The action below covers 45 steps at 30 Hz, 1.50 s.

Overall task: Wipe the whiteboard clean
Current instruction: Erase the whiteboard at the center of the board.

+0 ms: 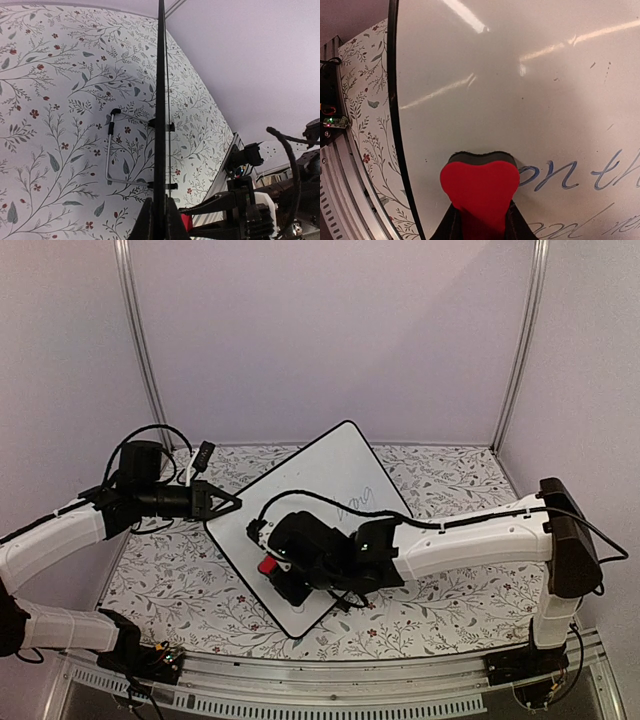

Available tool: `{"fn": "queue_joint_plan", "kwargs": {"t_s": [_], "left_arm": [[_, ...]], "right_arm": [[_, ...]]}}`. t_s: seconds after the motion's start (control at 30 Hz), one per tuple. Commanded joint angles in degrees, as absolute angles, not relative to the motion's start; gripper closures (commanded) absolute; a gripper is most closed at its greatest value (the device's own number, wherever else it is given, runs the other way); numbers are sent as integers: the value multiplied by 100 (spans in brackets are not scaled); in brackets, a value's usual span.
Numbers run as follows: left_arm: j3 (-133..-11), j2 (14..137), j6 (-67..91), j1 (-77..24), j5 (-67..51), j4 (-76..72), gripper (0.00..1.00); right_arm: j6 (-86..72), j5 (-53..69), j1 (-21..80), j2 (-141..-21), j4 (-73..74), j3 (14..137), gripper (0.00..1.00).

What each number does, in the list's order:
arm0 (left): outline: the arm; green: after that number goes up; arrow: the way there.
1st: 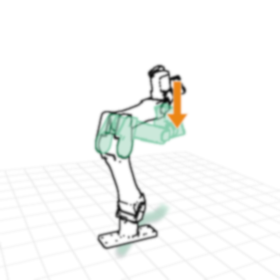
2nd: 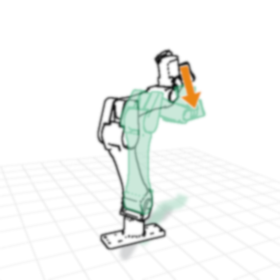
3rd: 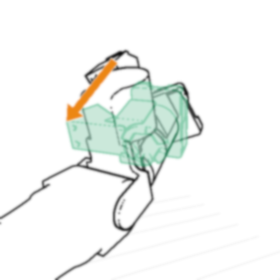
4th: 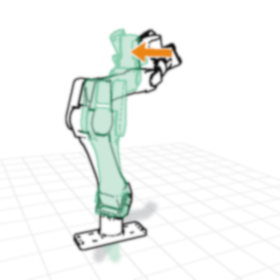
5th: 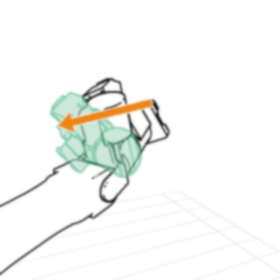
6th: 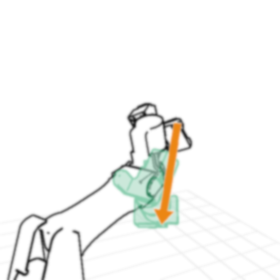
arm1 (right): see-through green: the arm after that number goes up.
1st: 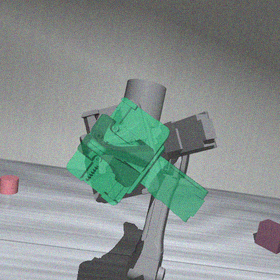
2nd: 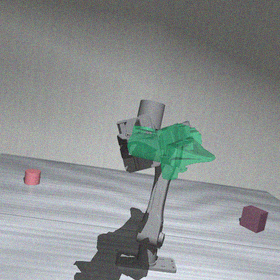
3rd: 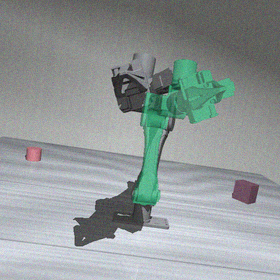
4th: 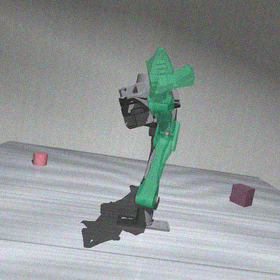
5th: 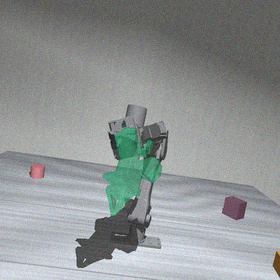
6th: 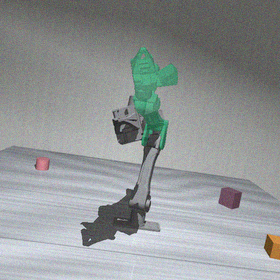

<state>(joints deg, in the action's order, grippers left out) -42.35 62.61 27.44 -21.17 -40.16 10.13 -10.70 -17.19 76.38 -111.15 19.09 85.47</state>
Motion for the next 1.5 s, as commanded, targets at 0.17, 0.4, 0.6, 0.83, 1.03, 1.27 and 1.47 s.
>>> {"fn": "queue_joint_plan", "kwargs": {"t_s": [0.17,0.4,0.6,0.83,1.03,1.27,1.47], "left_arm": [[-4175,6253,2620,-2085,-4061,885,100],[-4174,6244,2622,-2087,-4061,887,100],[-4175,6258,2620,-2084,-4069,880,100],[-4175,6271,2625,-2084,-4078,879,100],[-4176,6284,2625,-2089,-4078,883,100],[-4175,6275,2622,-2079,-4092,880,100],[-4175,6275,2620,-2070,-4104,866,100]], "right_arm": [[-1299,-1609,7887,-11056,2243,8125,100],[-1447,-1625,7925,-10994,2250,7882,100],[-1538,-1808,7911,-10887,2206,7748,100],[-1470,-1903,7682,-10859,2072,7890,100],[-1260,-1889,7548,-10936,1987,8195,100],[-1069,-1844,7471,-11086,1986,8514,100],[-1036,-1765,7397,-11102,1978,8500,100]]}}
